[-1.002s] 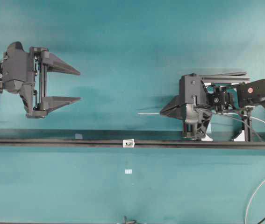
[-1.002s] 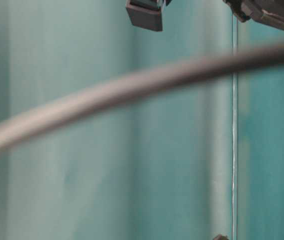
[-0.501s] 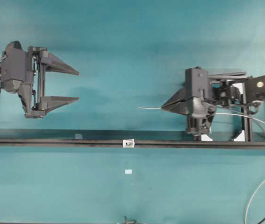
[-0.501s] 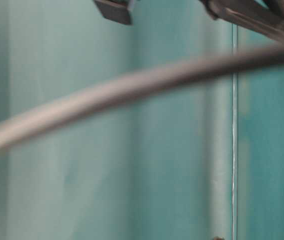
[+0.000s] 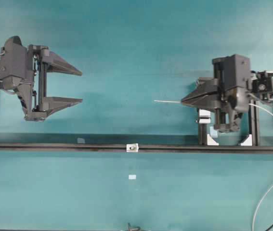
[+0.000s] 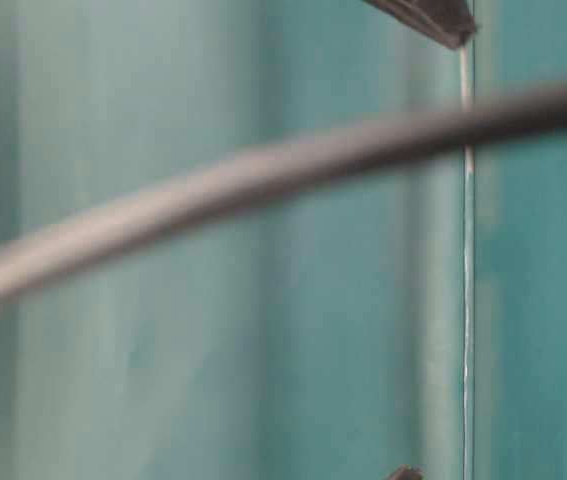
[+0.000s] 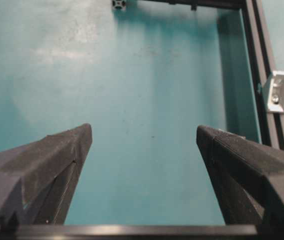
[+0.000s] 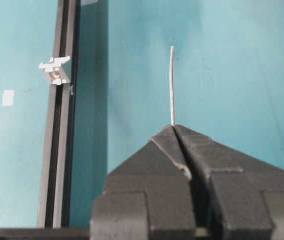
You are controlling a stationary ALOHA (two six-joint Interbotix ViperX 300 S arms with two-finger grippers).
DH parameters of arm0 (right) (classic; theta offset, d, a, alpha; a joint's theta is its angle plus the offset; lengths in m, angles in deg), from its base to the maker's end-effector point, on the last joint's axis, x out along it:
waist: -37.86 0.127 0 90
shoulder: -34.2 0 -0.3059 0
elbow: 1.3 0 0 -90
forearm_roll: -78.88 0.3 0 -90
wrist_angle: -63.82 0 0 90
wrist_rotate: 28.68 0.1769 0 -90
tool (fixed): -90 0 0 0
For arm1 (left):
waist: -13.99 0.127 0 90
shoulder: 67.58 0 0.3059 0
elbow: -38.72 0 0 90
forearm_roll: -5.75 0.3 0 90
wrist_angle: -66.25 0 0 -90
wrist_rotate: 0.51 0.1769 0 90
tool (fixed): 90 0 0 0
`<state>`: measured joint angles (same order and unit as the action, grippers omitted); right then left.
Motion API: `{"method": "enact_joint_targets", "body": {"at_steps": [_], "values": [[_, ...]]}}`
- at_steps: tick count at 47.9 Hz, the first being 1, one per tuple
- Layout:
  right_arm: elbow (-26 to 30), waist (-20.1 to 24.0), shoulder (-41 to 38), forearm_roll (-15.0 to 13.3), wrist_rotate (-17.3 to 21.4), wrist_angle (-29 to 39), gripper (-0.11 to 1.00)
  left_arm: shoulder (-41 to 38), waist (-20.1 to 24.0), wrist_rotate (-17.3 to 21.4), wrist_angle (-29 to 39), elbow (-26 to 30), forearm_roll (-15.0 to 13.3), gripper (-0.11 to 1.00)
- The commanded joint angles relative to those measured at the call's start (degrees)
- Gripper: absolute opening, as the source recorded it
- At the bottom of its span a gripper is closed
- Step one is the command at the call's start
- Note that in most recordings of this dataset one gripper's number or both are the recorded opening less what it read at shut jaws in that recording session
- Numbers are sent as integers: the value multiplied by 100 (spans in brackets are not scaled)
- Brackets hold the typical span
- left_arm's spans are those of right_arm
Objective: Insert the wire through the hole in the metal fitting marked with a red label.
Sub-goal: 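Carry the wire tip with the right gripper to the rail bracket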
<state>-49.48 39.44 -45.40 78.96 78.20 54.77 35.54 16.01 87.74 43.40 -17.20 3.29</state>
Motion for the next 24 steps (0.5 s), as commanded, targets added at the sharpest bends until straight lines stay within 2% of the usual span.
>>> {"method": "enact_joint_targets", "body": {"at_steps": [1,14,24], "values": [[-26,-9,123,97,35,-88,-1,-9,-53,-70,-79,26,-18,70],[-246,272,123,149,149,-606,-1,-70,-527,-79,-677,-70,-114,70],[-536,589,-9,431,141,-1503,-1,-378,-861,-88,-1213,-158,-149,70]]}}
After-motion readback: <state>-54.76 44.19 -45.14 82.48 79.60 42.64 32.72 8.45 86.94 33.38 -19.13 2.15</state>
